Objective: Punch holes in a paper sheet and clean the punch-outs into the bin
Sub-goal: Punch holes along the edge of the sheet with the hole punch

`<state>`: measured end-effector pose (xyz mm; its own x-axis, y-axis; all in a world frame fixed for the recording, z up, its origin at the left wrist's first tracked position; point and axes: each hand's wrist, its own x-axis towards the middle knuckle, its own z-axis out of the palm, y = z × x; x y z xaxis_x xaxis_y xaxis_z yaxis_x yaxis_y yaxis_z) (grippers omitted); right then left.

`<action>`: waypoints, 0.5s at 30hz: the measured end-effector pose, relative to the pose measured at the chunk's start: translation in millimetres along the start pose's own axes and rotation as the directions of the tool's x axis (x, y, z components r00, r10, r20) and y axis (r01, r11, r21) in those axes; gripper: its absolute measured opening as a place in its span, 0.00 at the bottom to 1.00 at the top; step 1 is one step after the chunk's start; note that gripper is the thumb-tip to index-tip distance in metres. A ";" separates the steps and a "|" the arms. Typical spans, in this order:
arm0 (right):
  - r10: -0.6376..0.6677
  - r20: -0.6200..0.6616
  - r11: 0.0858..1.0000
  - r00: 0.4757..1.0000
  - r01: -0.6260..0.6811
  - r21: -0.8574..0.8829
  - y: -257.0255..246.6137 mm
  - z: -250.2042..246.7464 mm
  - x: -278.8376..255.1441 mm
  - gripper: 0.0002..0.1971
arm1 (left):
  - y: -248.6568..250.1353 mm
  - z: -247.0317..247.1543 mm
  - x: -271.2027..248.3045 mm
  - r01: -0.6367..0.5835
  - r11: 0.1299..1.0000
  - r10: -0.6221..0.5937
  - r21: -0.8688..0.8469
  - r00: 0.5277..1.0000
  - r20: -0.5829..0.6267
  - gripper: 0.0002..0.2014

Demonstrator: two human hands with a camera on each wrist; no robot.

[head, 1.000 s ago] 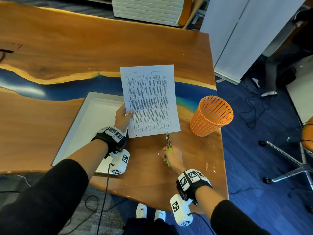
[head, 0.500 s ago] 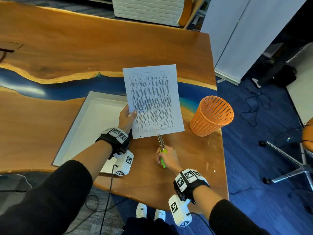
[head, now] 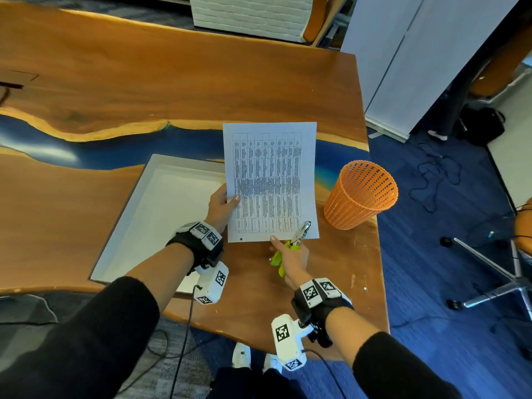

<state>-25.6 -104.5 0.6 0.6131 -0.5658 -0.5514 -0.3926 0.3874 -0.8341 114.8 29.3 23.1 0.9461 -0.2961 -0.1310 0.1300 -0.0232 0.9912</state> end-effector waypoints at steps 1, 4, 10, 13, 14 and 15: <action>0.009 -0.012 1.000 1.000 -0.009 0.010 0.3 1.2 0.6 0.14 | -1.3 0.7 -1.1 0.002 1.000 -0.002 -0.007 1.000 0.001 0.18; 0.018 -0.005 1.000 1.000 -0.018 0.025 -0.1 1.7 1.3 0.13 | -2.9 2.0 -2.5 0.009 1.000 -0.009 -0.018 1.000 0.003 0.19; 0.026 0.009 1.000 1.000 -0.026 0.014 -2.7 1.8 3.4 0.17 | -2.8 4.6 -2.1 0.011 0.999 -0.011 -0.034 1.000 -0.003 0.19; 0.023 -0.002 1.000 1.000 -0.023 -0.003 -2.7 2.7 4.9 0.15 | -2.2 6.3 -1.4 0.004 0.999 -0.004 -0.044 1.000 0.006 0.19; 0.021 -0.007 1.000 1.000 -0.021 -0.003 -2.7 3.2 5.2 0.14 | -2.8 6.9 -1.2 0.002 0.999 -0.001 -0.049 1.000 0.006 0.19; 0.018 -0.017 1.000 1.000 -0.018 -0.008 -2.7 3.9 5.1 0.14 | -3.7 7.3 -1.1 0.000 0.999 0.000 -0.049 1.000 0.004 0.19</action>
<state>-18.7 -105.6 0.1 0.5939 -0.5712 -0.5665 -0.4095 0.3915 -0.8240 111.1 22.7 19.7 0.9449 -0.2999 -0.1309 0.1444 0.0231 0.9893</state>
